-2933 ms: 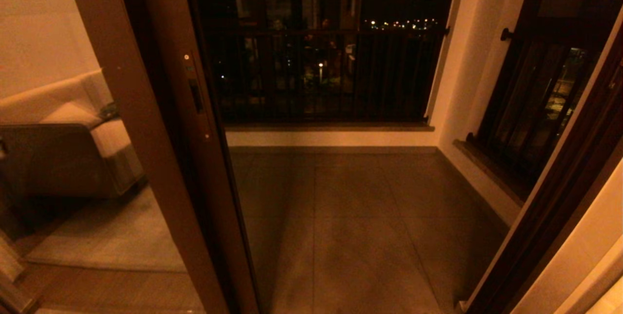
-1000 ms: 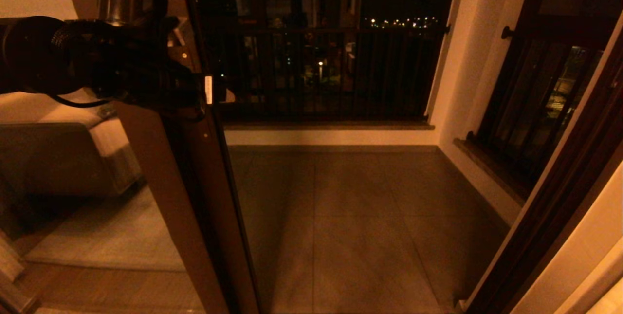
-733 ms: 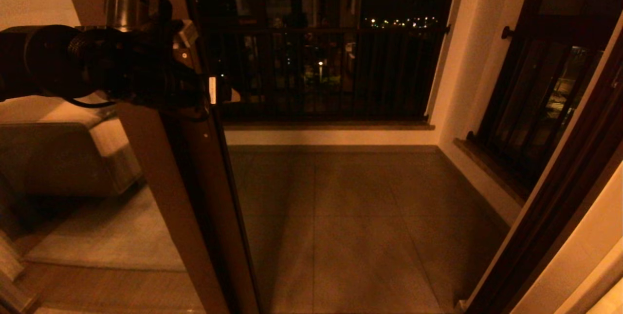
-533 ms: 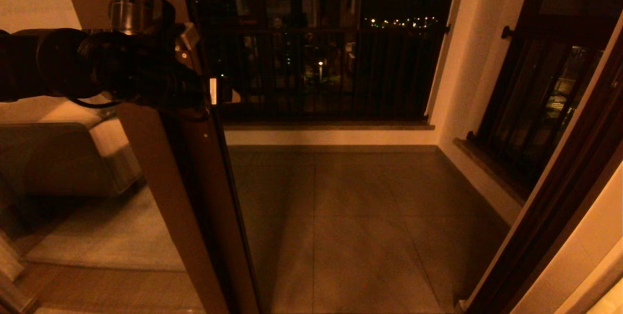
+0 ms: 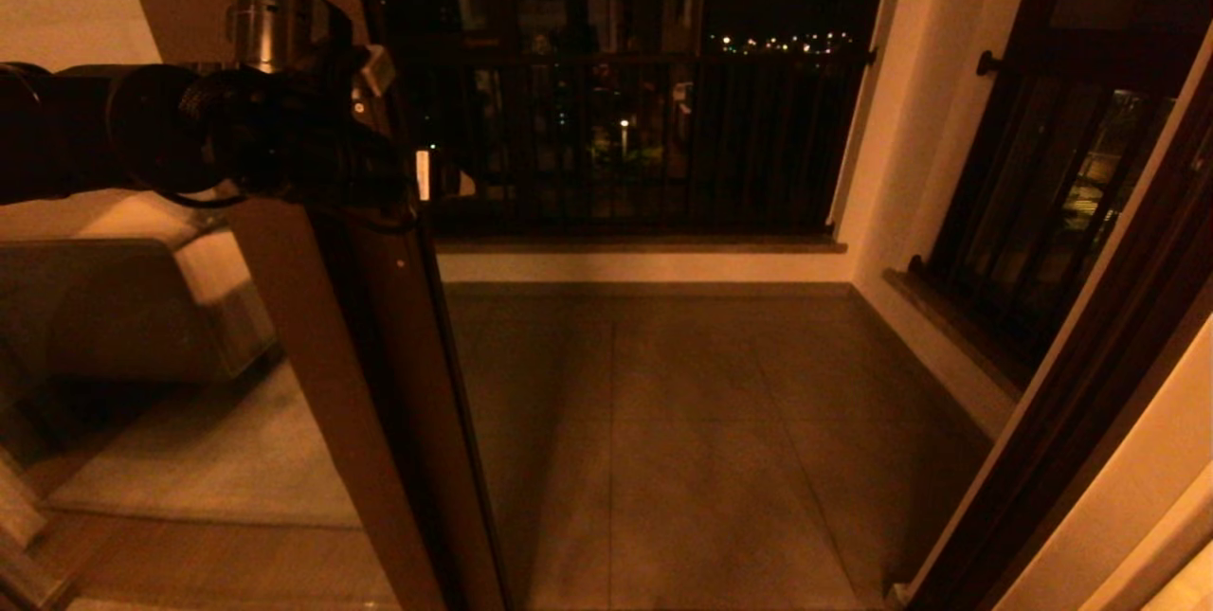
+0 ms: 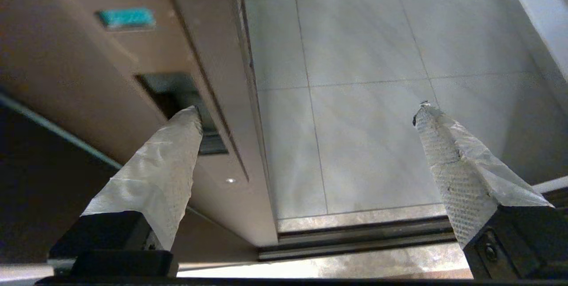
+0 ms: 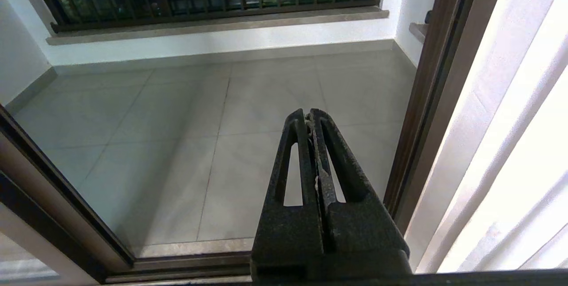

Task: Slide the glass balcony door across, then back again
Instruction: Close the slid door

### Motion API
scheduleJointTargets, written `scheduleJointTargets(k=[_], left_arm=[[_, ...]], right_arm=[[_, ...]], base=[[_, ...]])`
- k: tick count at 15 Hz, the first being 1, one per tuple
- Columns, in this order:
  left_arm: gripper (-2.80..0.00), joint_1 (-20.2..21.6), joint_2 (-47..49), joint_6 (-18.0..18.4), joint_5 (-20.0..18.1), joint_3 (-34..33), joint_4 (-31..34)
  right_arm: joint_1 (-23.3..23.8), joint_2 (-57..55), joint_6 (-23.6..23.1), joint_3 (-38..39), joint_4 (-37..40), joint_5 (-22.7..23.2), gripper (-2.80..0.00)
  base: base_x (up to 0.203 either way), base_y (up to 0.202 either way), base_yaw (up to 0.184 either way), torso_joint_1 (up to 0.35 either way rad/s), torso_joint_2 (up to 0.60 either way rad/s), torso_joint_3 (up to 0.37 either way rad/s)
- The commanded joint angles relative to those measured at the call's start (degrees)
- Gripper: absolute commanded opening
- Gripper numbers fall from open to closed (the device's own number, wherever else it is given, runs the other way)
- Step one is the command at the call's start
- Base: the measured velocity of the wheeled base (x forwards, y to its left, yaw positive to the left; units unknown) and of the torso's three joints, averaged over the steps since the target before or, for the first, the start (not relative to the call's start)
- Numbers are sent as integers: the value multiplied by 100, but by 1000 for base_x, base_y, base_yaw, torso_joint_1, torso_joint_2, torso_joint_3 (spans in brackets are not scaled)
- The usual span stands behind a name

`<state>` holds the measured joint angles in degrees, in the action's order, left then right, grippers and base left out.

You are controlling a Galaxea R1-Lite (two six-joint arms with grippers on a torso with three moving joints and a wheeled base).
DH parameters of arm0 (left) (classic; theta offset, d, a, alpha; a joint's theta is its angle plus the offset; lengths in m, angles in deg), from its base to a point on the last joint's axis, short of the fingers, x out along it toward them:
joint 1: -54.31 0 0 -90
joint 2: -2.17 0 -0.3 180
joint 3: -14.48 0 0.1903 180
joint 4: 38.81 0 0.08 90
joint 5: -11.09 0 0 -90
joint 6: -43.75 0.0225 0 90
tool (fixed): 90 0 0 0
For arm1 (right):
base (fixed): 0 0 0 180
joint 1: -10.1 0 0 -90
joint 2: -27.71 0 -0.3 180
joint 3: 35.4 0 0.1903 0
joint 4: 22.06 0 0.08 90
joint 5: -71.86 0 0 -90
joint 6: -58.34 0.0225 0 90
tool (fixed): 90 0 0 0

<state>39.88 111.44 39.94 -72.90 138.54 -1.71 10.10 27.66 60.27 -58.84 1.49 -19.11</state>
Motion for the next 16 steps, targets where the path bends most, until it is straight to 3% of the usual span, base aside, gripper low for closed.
scheduleJointTargets(k=[1, 16], left_arm=[[0, -7, 100, -3, 12, 46, 0], [0, -279, 218, 20, 5, 134, -213]], right_arm=[[0, -4, 0, 7, -1, 1, -280], [0, -4, 0, -1, -1, 1, -280]], base=[[0, 0, 0, 0, 0, 0], [0, 0, 0, 0, 0, 0]])
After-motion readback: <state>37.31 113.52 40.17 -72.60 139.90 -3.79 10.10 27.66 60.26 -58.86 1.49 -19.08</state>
